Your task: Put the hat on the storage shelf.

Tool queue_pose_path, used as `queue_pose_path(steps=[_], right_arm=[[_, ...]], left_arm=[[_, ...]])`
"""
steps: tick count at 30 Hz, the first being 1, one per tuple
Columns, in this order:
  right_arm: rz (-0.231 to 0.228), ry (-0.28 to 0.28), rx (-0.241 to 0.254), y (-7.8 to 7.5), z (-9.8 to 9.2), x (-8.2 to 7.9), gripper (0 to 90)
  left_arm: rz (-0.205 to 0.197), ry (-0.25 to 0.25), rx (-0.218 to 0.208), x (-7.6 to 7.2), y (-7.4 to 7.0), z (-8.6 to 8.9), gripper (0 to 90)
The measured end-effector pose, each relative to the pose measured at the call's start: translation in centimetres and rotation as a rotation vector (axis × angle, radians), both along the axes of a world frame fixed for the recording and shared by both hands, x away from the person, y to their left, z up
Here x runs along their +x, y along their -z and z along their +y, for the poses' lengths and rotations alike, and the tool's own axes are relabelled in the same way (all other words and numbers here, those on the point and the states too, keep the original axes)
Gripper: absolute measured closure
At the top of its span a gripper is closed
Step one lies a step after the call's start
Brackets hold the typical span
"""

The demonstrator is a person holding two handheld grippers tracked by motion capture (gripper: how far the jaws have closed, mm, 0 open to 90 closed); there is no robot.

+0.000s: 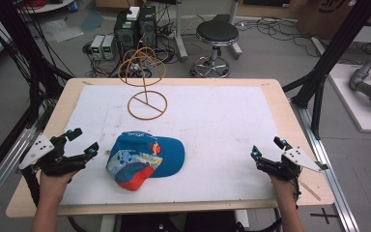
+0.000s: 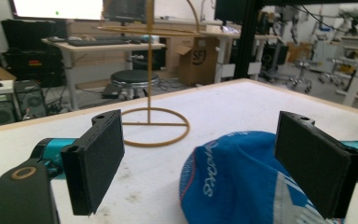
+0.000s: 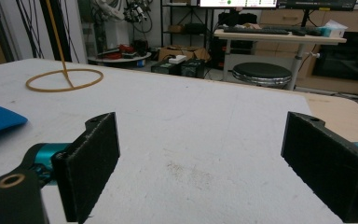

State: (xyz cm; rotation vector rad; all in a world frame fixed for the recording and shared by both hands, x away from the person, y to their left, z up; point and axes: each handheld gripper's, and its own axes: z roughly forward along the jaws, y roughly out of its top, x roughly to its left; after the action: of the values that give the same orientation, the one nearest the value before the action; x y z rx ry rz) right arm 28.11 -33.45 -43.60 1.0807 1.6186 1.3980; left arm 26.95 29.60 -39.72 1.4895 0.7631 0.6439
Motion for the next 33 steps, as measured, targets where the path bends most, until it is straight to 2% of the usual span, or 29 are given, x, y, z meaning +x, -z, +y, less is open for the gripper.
queue_pose_path(steps=[2, 5, 12, 17, 20, 23, 31, 33], right_arm=[[0.0, 0.0, 0.003, 0.0, 0.0, 0.0, 11.2], [0.0, 0.002, 0.005, 0.0, 0.0, 0.0, 11.1], [-0.003, 0.006, 0.003, 0.0, -0.1, -0.2, 11.1], [-0.012, 0.018, 0.001, -0.1, -0.2, -0.3, 11.1], [-0.013, 0.027, 0.002, -0.1, -0.3, -0.5, 11.2], [-0.017, 0.03, 0.003, -0.1, -0.4, -0.5, 11.1], [-0.012, 0.03, 0.003, -0.1, -0.5, -0.7, 11.1], [-0.011, 0.03, 0.001, -0.1, -0.5, -0.7, 11.2]], left_arm=[[0.018, 0.039, 0.006, 0.2, 0.0, -0.4, 18.3], [0.046, 0.069, 0.028, 0.5, 0.1, -1.3, 20.4], [0.105, 0.114, 0.066, 1.2, 0.5, -2.5, 21.1], [0.125, 0.143, 0.088, 1.6, 0.8, -3.4, 21.1], [0.132, 0.148, 0.101, 1.8, 1.0, -3.7, 23.9], [0.159, 0.156, 0.113, 2.1, 1.2, -4.1, 25.1], [0.194, 0.158, 0.12, 2.5, 1.5, -4.3, 25.8], [0.206, 0.178, 0.116, 2.6, 1.6, -4.4, 31.6]])
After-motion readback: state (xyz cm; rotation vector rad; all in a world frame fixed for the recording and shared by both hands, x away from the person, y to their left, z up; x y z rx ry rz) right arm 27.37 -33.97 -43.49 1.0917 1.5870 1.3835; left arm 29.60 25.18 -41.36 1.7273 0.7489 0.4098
